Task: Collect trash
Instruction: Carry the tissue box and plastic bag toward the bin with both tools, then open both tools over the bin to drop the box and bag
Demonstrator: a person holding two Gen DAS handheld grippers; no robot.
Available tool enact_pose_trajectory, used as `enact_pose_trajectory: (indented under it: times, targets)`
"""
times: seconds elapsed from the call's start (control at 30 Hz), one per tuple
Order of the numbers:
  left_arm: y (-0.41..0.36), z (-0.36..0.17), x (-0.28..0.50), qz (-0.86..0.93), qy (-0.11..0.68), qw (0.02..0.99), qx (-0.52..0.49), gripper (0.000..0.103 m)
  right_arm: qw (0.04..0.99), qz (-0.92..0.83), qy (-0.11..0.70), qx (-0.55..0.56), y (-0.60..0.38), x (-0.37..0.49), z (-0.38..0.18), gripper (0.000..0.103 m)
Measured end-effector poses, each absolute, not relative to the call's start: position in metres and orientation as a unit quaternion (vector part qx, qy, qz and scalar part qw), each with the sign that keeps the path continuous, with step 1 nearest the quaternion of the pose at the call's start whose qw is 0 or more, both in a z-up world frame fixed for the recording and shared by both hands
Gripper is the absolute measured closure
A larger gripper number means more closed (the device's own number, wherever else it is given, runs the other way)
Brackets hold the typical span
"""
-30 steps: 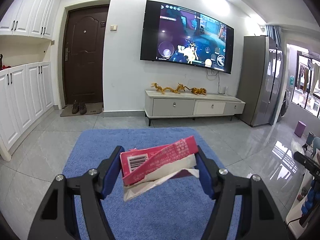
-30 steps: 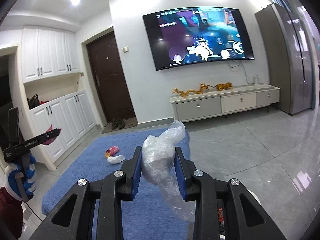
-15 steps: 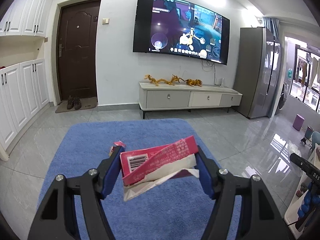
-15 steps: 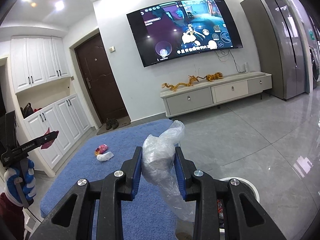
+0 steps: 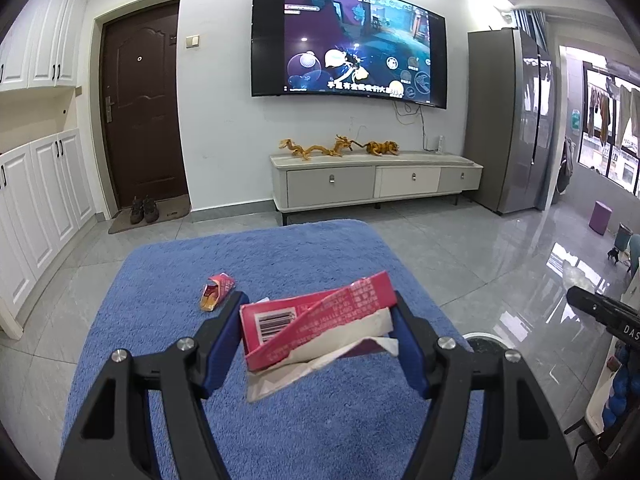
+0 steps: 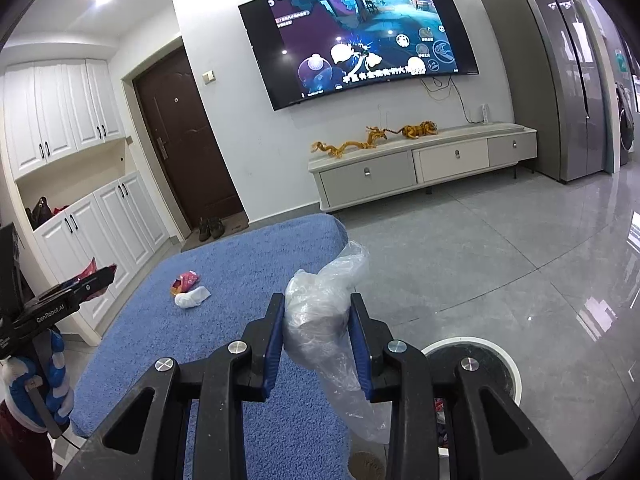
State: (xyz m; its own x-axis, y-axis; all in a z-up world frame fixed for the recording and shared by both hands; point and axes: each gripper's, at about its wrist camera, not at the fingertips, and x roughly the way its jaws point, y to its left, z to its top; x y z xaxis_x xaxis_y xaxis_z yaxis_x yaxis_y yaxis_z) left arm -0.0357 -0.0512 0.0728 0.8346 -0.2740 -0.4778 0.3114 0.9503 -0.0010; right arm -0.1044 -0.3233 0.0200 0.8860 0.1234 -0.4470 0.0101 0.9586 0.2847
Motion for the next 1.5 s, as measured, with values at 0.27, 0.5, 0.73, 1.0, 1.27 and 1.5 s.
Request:
enact_pose_trajectory:
  times: [0.27,0.5,0.73,1.0,1.27,1.5]
  targets:
    - [-0.074,0.063,-0.023,-0.164,0.26,0.95,0.056,0.036,0.954,0.019,0.247,0.166,-0.344,-0.092,0.005,0.074]
    - [-0.116,0.053,-0.013,-0.19,0.277,0.938,0.081,0.036,0.944,0.0,0.258,0.204,-0.381,-0.091,-0.021,0.074]
    - [-0.177,0.035,0.0,-0.238,0.306,0.916,0.101,0.036,0.934,-0.025,0.273,0.231,-0.419,-0.089,-0.042,0.074]
    - [-0.257,0.004,0.012,-0.299,0.341,0.881,0.132,0.036,0.92,-0.06,0.293,0.255,-0.458,-0.087,-0.068,0.074]
    - [-0.325,-0.028,0.029,-0.353,0.379,0.843,0.147,0.036,0.898,-0.089,0.321,0.287,-0.486,-0.088,-0.099,0.074]
    - [-0.376,-0.05,0.043,-0.372,0.405,0.822,0.147,0.035,0.891,-0.098,0.333,0.294,-0.497,-0.076,-0.109,0.072]
